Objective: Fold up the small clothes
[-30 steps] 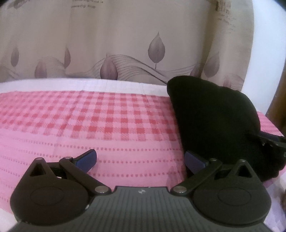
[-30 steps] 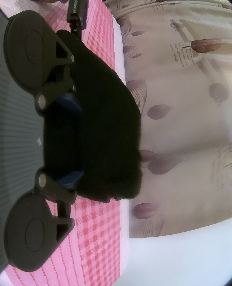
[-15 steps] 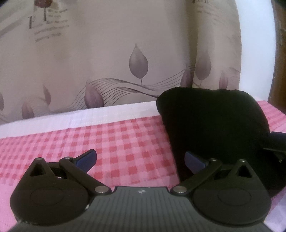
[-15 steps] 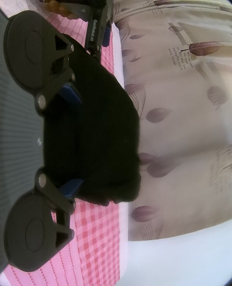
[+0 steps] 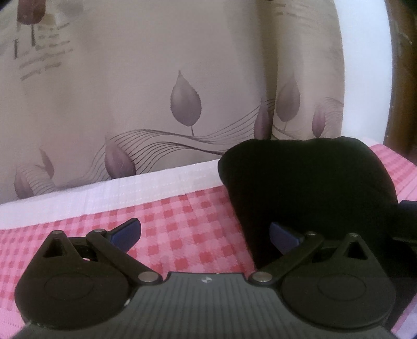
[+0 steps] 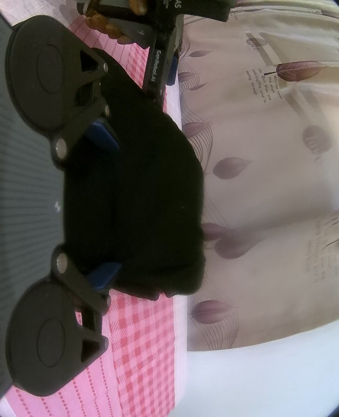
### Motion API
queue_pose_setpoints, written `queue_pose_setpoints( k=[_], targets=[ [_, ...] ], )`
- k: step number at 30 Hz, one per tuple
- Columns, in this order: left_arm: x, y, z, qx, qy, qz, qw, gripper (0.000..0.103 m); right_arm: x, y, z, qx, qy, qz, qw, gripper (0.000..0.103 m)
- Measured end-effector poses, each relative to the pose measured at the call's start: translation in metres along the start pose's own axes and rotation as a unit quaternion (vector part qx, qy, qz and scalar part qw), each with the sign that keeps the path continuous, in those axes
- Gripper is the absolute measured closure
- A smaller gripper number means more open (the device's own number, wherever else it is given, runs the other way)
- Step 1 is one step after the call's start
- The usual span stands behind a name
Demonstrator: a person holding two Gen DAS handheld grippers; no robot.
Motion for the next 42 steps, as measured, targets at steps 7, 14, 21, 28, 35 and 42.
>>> queue_pose_setpoints(
  k=[7, 14, 21, 28, 35, 42],
  targets=[
    [0.012, -0.003, 0.004, -0.028, 0.025, 0.007, 0.9993, 0.000, 0.001, 0.000, -0.003, 0.010, 0.016, 0.002, 1.000, 0.000],
    [0.015, -0.007, 0.003, -0.032, 0.037, 0.003, 0.9988, 0.000, 0.003, 0.001, -0.003, 0.012, 0.023, 0.013, 1.000, 0.000],
    [0.019, -0.006, 0.021, -0.091, 0.057, 0.008, 0.9942, 0.000, 0.002, 0.000, -0.010, 0.033, 0.046, 0.008, 0.998, 0.000],
    [0.026, -0.006, 0.022, -0.103, 0.079, 0.018, 0.9913, 0.000, 0.002, -0.003, -0.033, 0.102, 0.065, 0.007, 0.993, 0.000],
    [0.029, -0.005, 0.027, -0.123, 0.104, 0.022, 0.9867, 0.000, 0.017, -0.003, -0.057, 0.173, 0.038, 0.052, 0.983, 0.000],
    [0.019, -0.009, 0.029, -0.115, 0.114, 0.005, 0.9867, 0.000, 0.027, -0.006, -0.075, 0.229, -0.003, 0.057, 0.972, 0.000]
  ],
)
Point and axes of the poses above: each gripper's, at about its wrist camera, not at the fingertips, and x roughly the way its jaws point, z to its left, y to its underside, the point moved 2 cm from there along x, roughly the way its jaws point, and after that the axes turned 11 degrees about -z, right-handed, at the moved point
